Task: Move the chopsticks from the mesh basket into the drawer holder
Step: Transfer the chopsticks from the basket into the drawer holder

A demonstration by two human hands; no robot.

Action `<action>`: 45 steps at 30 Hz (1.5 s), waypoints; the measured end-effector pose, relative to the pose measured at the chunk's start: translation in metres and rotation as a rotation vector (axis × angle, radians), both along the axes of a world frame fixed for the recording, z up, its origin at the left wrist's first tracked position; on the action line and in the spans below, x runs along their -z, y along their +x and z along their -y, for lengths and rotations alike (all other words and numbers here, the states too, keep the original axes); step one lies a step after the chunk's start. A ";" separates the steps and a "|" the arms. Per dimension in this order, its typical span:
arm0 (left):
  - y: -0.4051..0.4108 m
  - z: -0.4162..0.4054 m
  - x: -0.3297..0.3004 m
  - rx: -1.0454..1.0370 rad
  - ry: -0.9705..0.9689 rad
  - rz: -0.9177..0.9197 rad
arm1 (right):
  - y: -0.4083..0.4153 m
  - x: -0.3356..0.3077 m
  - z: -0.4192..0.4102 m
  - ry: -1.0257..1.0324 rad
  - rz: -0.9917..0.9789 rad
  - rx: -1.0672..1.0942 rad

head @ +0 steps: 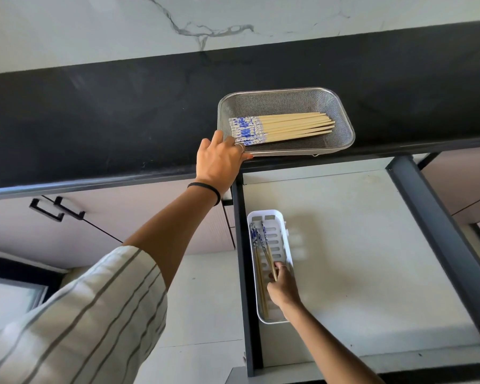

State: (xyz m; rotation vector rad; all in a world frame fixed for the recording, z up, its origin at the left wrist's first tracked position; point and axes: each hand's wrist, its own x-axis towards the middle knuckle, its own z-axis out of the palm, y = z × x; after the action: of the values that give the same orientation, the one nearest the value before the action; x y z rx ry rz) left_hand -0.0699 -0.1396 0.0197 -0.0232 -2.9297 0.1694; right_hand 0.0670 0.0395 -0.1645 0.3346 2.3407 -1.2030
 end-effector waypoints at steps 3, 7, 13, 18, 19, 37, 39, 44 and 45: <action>-0.001 0.000 -0.001 0.008 0.000 -0.003 | -0.001 -0.001 0.001 -0.012 -0.001 0.008; -0.005 0.000 -0.004 0.011 0.002 -0.014 | -0.004 -0.003 0.001 -0.007 0.019 -0.016; -0.015 -0.007 -0.005 -0.011 0.027 0.011 | -0.006 -0.008 0.000 0.005 0.035 -0.031; -0.019 0.003 -0.001 -0.075 0.068 0.009 | -0.010 -0.008 -0.002 0.024 0.038 -0.031; -0.020 0.006 0.001 -0.082 0.079 0.003 | -0.010 -0.008 -0.002 0.022 0.036 -0.026; -0.014 0.017 0.031 -0.158 0.456 -0.078 | -0.011 -0.004 0.013 -0.057 -0.001 0.132; -0.014 0.016 0.032 -0.190 0.537 -0.059 | -0.013 -0.004 0.014 -0.041 0.002 0.152; -0.013 0.016 0.034 -0.170 0.758 -0.017 | -0.009 -0.003 0.012 -0.078 -0.010 0.158; -0.012 0.015 0.035 -0.158 0.809 -0.017 | -0.009 -0.003 0.012 -0.087 -0.018 0.161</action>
State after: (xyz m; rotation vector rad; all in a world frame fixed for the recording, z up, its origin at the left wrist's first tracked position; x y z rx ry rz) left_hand -0.0819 -0.1550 -0.0155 0.3249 -2.7524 -0.9745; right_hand 0.0584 0.0273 -0.1616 0.4923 2.3038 -1.3843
